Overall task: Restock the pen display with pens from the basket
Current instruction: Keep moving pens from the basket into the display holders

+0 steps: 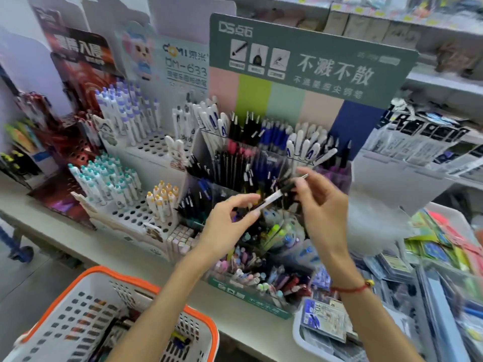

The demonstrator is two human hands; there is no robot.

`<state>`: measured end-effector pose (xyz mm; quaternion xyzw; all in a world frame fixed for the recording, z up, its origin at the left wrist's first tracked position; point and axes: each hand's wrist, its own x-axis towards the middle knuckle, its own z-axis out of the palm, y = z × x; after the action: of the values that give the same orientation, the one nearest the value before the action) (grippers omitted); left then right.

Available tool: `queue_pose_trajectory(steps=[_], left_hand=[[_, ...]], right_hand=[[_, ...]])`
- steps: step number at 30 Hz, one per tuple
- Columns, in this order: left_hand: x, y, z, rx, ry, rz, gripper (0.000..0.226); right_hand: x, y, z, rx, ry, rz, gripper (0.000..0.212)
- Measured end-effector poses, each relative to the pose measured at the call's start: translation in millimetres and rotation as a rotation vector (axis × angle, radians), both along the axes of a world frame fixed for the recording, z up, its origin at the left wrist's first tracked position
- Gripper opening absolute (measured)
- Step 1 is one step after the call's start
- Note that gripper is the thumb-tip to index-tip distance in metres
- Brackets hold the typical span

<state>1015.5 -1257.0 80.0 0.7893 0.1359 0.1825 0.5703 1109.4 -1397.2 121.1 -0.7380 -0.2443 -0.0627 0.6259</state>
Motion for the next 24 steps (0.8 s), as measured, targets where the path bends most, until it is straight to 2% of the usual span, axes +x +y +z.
queue_pose_trajectory(steps=[2, 4, 8, 11, 13, 15, 19, 22, 24], left_hand=[[4, -1, -2, 0.307, 0.032, 0.076, 0.041], [9, -2, -2, 0.501, 0.075, 0.045, 0.049], [18, -6, -9, 0.701, 0.246, -0.070, 0.055], [19, -8, -13, 0.778, 0.291, -0.052, 0.055], [19, -8, -13, 0.813, 0.301, -0.049, 0.056], [18, -7, -13, 0.830, 0.295, -0.058, 0.057], [11, -3, -13, 0.758, 0.237, -0.060, 0.054], [-11, 5, -18, 0.598, 0.182, 0.067, 0.045], [-30, 15, -27, 0.485, 0.202, 0.170, 0.039]], right_hand=[[10, -15, 8, 0.033, -0.145, -0.160, 0.025], [17, -25, 12, 0.025, -0.283, -0.259, 0.024], [28, -29, 1, -0.086, -0.459, -0.257, 0.020], [36, -23, -17, -0.315, -0.526, -0.126, 0.016], [39, -19, -28, -0.533, -0.617, -0.142, 0.017], [41, -17, -30, -0.635, -0.649, -0.174, 0.019], [36, -11, -16, -0.603, -0.623, -0.138, 0.017], [11, 3, -7, -0.485, -0.643, -0.068, 0.015], [-13, 19, -9, -0.449, -0.639, 0.054, 0.011]])
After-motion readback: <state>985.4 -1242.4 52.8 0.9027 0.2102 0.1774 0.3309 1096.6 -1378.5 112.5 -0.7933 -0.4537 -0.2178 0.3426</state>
